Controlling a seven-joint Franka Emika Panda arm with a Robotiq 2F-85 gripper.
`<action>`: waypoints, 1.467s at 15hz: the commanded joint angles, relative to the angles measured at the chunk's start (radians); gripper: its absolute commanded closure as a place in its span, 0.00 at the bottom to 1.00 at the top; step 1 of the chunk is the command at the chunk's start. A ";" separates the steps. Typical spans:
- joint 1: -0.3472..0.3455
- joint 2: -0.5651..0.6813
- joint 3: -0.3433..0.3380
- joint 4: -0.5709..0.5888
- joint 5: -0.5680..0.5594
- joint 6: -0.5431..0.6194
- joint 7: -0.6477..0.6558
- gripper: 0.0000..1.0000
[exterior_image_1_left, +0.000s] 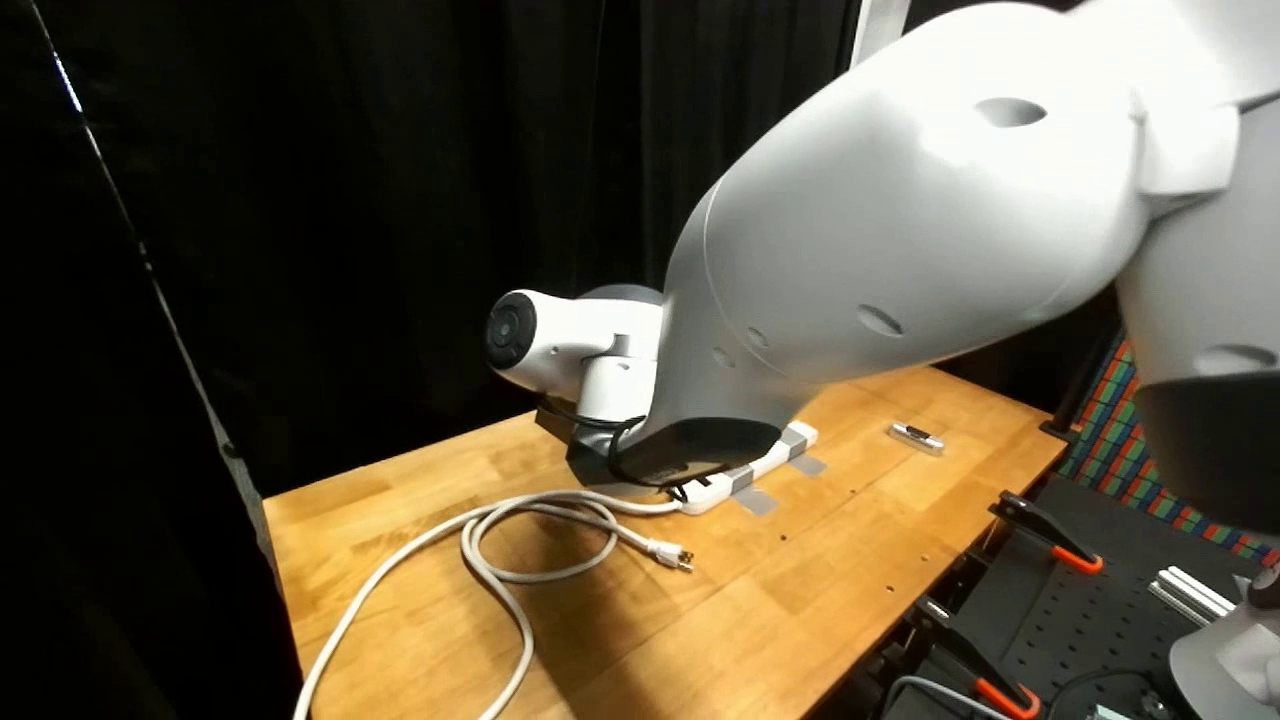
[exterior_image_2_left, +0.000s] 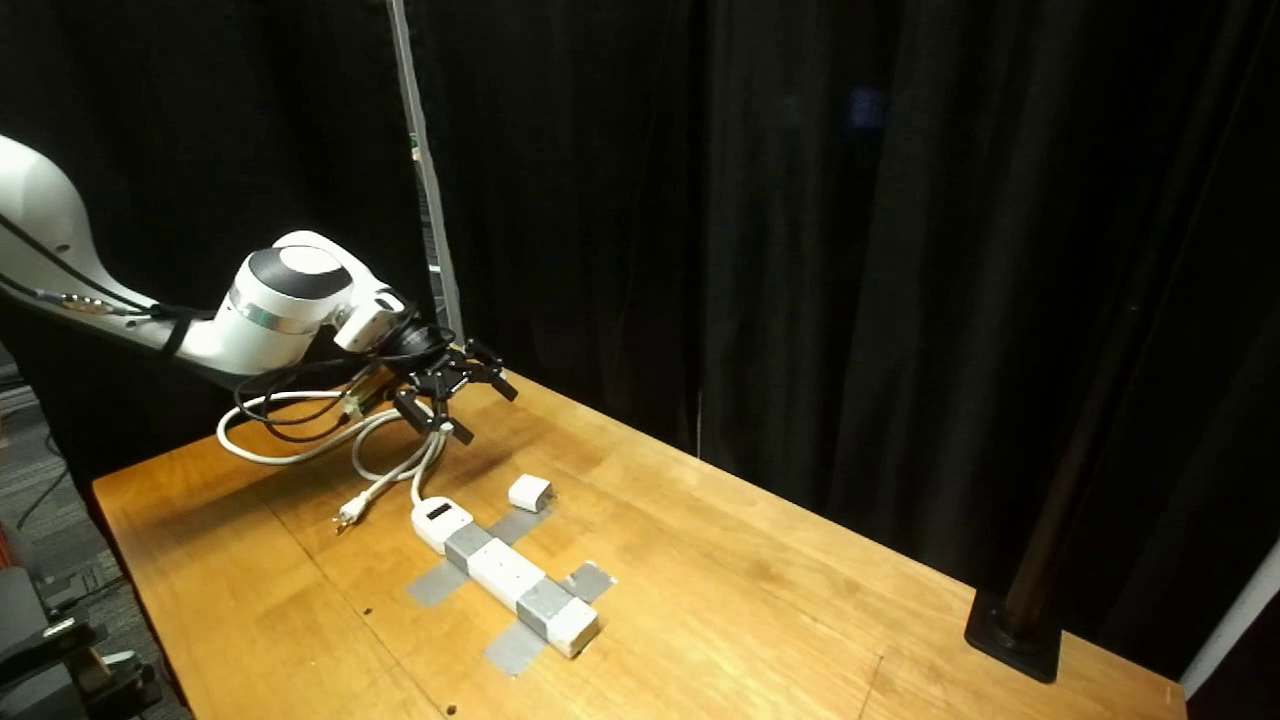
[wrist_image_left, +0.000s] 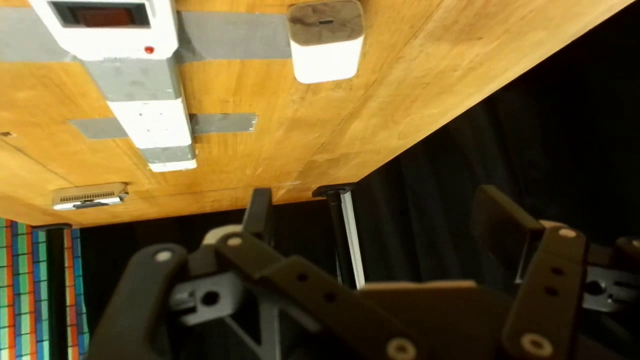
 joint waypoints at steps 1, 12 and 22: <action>-0.019 -0.115 -0.034 0.093 0.080 -0.073 -0.020 0.00; -0.113 -0.057 -0.035 0.127 0.136 -0.086 -0.226 0.00; -0.268 -0.073 -0.025 0.230 0.188 -0.066 -0.520 0.00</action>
